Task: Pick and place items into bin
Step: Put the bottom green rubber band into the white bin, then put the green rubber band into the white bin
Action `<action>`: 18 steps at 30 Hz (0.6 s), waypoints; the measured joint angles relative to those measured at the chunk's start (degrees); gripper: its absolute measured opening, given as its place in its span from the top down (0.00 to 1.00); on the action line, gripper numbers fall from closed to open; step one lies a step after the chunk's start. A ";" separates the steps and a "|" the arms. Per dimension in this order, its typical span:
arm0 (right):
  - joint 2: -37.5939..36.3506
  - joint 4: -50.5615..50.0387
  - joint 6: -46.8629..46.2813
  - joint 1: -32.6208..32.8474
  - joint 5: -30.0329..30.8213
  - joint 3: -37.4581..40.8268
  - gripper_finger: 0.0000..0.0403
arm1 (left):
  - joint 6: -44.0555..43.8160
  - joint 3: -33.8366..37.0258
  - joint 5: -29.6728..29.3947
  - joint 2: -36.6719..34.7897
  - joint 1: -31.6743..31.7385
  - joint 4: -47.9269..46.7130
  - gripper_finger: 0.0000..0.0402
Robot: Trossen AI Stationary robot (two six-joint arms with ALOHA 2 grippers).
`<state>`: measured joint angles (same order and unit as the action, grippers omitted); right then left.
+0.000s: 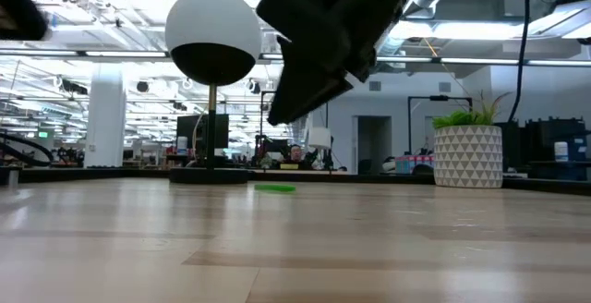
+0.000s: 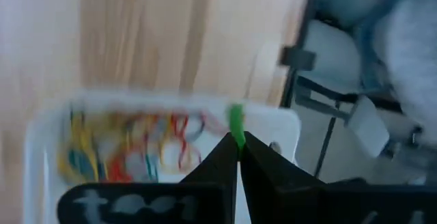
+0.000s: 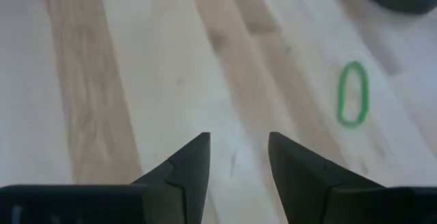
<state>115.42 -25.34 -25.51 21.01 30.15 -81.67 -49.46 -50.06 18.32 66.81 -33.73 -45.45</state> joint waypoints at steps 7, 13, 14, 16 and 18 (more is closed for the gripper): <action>0.00 -2.63 -0.59 0.80 -0.70 0.00 0.66 | -26.19 0.04 -6.63 0.70 -13.14 -5.76 0.95; 0.00 -2.56 -0.60 1.03 -0.65 0.00 0.66 | -30.53 0.04 -9.87 1.78 -18.05 -4.21 0.86; 0.00 -2.56 -0.75 1.03 -0.65 0.00 0.66 | -30.50 0.04 -9.91 2.28 -18.51 -4.32 0.84; 0.00 -2.53 -1.79 1.03 -0.62 0.00 0.66 | -30.14 0.04 -9.89 3.56 -19.01 -4.52 0.81; 0.00 -2.50 -3.38 1.03 -0.54 0.00 0.66 | -29.07 0.04 -10.05 5.19 -19.00 -4.85 0.79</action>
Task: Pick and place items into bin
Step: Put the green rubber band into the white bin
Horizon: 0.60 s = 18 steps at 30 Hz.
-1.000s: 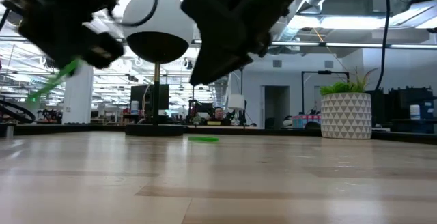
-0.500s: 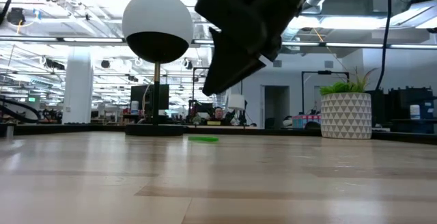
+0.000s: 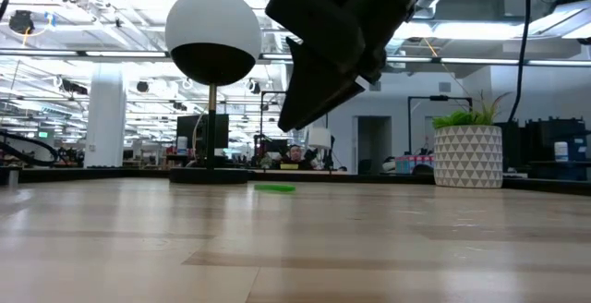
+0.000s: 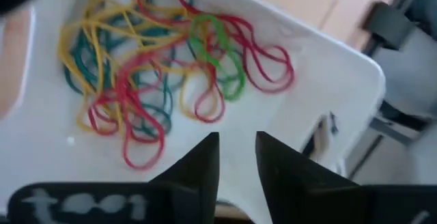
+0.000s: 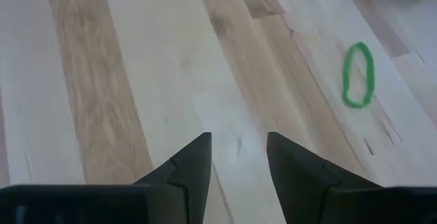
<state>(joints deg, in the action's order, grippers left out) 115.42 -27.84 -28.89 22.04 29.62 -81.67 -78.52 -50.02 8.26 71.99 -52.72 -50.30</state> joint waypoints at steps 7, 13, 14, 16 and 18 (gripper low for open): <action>0.00 1.02 -1.20 -1.14 0.56 0.00 0.66 | 9.86 0.04 -5.56 3.77 0.92 6.77 0.80; 0.00 2.90 12.72 -6.33 -0.83 0.00 0.68 | 18.77 -3.40 -6.93 4.01 2.83 5.02 0.84; 0.00 3.75 16.77 -7.48 -3.00 0.00 0.68 | 20.54 -4.28 -8.16 4.01 3.05 3.82 0.85; 0.03 5.00 22.09 -9.98 -9.60 0.00 0.69 | 24.82 -5.99 -11.42 4.01 3.59 2.35 0.86; 0.11 5.67 23.58 -12.59 -14.35 0.00 0.69 | 30.42 -7.66 -16.64 4.01 4.13 1.37 0.87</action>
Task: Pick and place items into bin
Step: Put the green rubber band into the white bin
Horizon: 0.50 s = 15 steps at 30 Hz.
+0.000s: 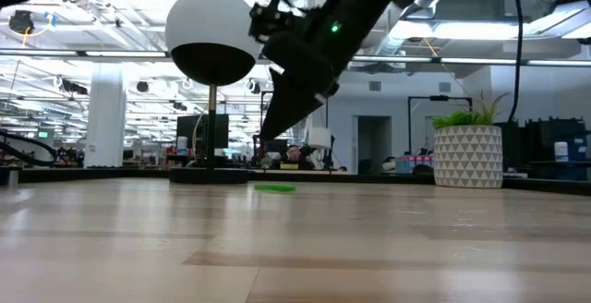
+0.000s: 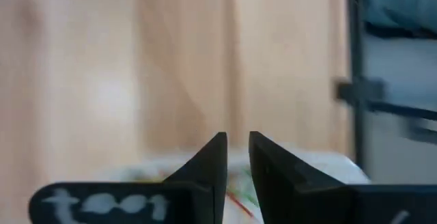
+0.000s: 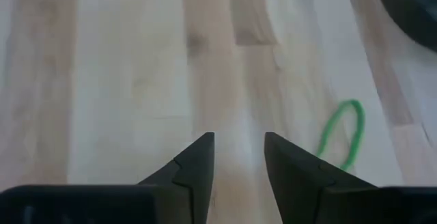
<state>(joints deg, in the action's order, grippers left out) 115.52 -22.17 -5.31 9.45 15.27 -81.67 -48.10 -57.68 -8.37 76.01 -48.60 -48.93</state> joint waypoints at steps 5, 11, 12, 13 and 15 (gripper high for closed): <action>0.00 0.08 -2.17 -5.98 -1.51 0.00 0.70 | 12.29 -1.83 -21.16 -0.02 1.44 -0.42 0.89; 0.00 0.73 -2.69 -10.51 -5.11 1.14 0.70 | 12.66 -1.85 -40.72 -0.02 5.11 -1.12 0.89; 0.01 1.03 -3.46 -10.82 -5.22 1.98 0.70 | 11.78 -1.85 -40.90 -0.02 6.08 -1.41 0.89; 0.03 1.16 -4.48 -11.08 -5.83 2.91 0.69 | 11.18 -1.85 -40.25 -0.02 7.18 -1.97 0.89; 0.11 1.66 -6.74 -11.53 -8.01 4.19 0.70 | 10.92 -1.85 -37.31 -0.02 9.78 -3.67 0.89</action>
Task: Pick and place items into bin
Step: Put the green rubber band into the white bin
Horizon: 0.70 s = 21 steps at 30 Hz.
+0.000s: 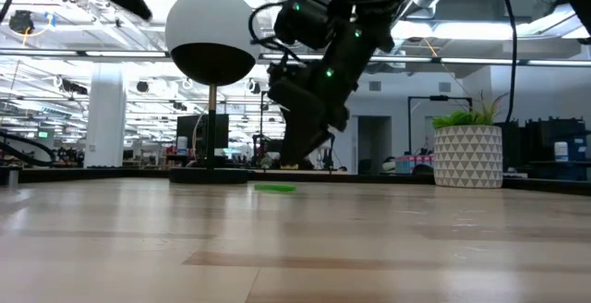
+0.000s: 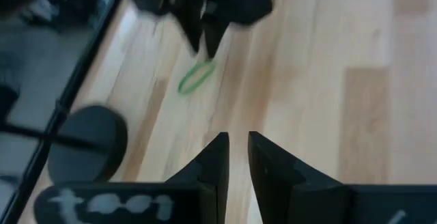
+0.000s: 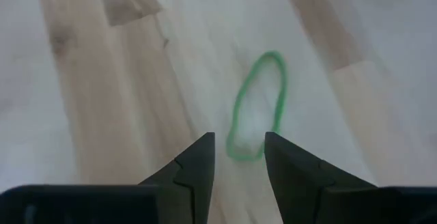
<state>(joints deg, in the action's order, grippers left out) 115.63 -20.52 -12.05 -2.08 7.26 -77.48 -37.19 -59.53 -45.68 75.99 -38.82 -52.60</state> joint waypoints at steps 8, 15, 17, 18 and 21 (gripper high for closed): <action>0.00 4.17 0.40 0.64 -1.34 2.95 0.70 | 13.46 0.00 13.48 0.00 13.61 -0.66 0.89; 0.00 4.75 0.48 0.45 0.03 4.50 0.70 | 34.37 1.06 29.52 -0.02 24.20 14.04 0.89; 0.00 4.89 0.52 0.63 2.33 4.71 0.69 | 39.61 3.69 34.97 -0.02 27.32 22.33 0.89; 0.00 5.21 0.54 0.76 3.09 4.71 0.69 | 41.39 5.20 37.46 -0.02 28.96 25.56 0.89; 0.00 6.28 1.24 0.87 2.18 4.69 0.70 | 44.28 10.48 42.76 -0.02 34.20 32.48 0.89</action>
<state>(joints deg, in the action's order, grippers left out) 115.63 -14.24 -10.81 -1.21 9.43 -72.79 7.10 -49.05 -2.92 75.96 -4.62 -20.12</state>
